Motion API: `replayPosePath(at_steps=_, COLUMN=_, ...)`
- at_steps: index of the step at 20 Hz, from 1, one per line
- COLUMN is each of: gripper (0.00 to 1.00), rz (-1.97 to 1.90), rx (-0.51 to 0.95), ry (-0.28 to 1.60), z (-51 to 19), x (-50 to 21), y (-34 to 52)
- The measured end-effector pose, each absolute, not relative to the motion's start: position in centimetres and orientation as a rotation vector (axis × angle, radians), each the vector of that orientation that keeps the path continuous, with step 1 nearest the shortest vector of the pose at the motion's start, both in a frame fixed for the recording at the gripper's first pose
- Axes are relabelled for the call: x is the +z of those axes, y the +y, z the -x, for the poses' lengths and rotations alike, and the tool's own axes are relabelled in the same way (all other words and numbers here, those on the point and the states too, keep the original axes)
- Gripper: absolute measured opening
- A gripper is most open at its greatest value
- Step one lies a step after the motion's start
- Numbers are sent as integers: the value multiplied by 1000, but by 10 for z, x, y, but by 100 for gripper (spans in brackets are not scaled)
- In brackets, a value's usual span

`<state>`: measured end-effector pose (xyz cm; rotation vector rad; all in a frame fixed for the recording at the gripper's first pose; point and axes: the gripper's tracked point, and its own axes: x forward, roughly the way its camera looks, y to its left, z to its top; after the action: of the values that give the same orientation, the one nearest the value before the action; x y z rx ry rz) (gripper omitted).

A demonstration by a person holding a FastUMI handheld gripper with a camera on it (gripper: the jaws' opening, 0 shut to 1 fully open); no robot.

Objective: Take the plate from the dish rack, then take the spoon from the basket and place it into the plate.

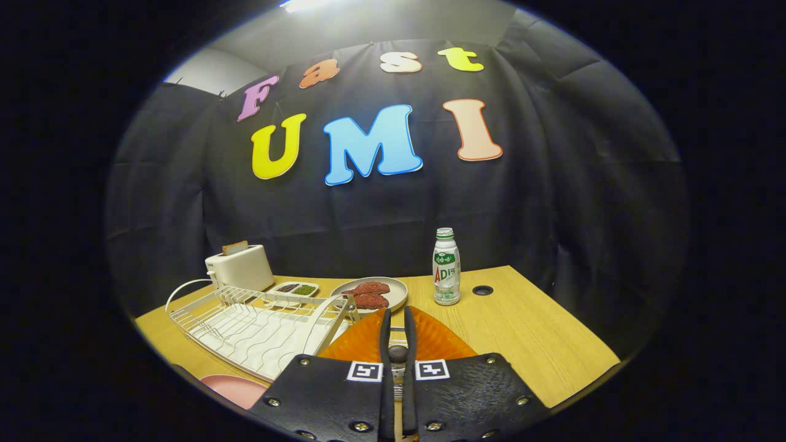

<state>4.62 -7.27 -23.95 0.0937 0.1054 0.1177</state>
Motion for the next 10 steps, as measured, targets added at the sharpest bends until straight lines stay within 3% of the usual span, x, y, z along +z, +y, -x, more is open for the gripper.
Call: replayPosePath(at_steps=10, gripper=5, rz=-94, rx=73, ry=131, z=13, x=-144, y=-82)
